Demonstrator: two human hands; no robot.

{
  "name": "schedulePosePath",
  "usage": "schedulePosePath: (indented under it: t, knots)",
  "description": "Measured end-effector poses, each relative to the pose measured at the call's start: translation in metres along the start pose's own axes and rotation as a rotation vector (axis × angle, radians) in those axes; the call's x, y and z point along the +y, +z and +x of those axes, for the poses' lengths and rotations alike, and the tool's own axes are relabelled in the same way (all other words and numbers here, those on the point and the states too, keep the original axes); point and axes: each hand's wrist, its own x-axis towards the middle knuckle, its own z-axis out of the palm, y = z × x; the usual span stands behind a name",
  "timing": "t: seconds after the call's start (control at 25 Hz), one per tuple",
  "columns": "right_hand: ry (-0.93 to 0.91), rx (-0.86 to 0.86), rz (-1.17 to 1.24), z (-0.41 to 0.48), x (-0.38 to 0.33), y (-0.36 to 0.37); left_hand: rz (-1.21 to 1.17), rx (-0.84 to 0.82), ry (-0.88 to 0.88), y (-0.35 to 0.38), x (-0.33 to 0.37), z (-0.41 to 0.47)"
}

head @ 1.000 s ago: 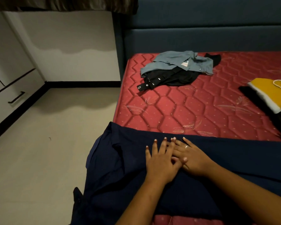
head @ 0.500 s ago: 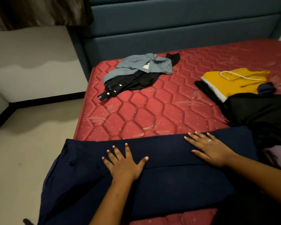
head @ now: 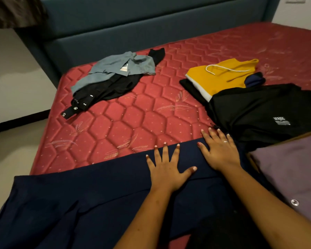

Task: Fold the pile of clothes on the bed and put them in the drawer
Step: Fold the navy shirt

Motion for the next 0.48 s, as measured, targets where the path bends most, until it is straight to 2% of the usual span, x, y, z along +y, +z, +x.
schedulePosePath:
  t: [0.28, 0.4, 0.48]
  knots:
    - [0.22, 0.117, -0.029, -0.009, 0.006, -0.004, -0.038, 0.069, 0.031, 0.003, -0.009, -0.018]
    - [0.265, -0.043, -0.079, -0.018, -0.003, -0.025, -0.038, 0.069, 0.021, 0.002, -0.029, -0.044]
    - [0.208, -0.172, -0.1, -0.021, -0.027, -0.051, -0.026, 0.009, -0.006, -0.004, -0.045, -0.058]
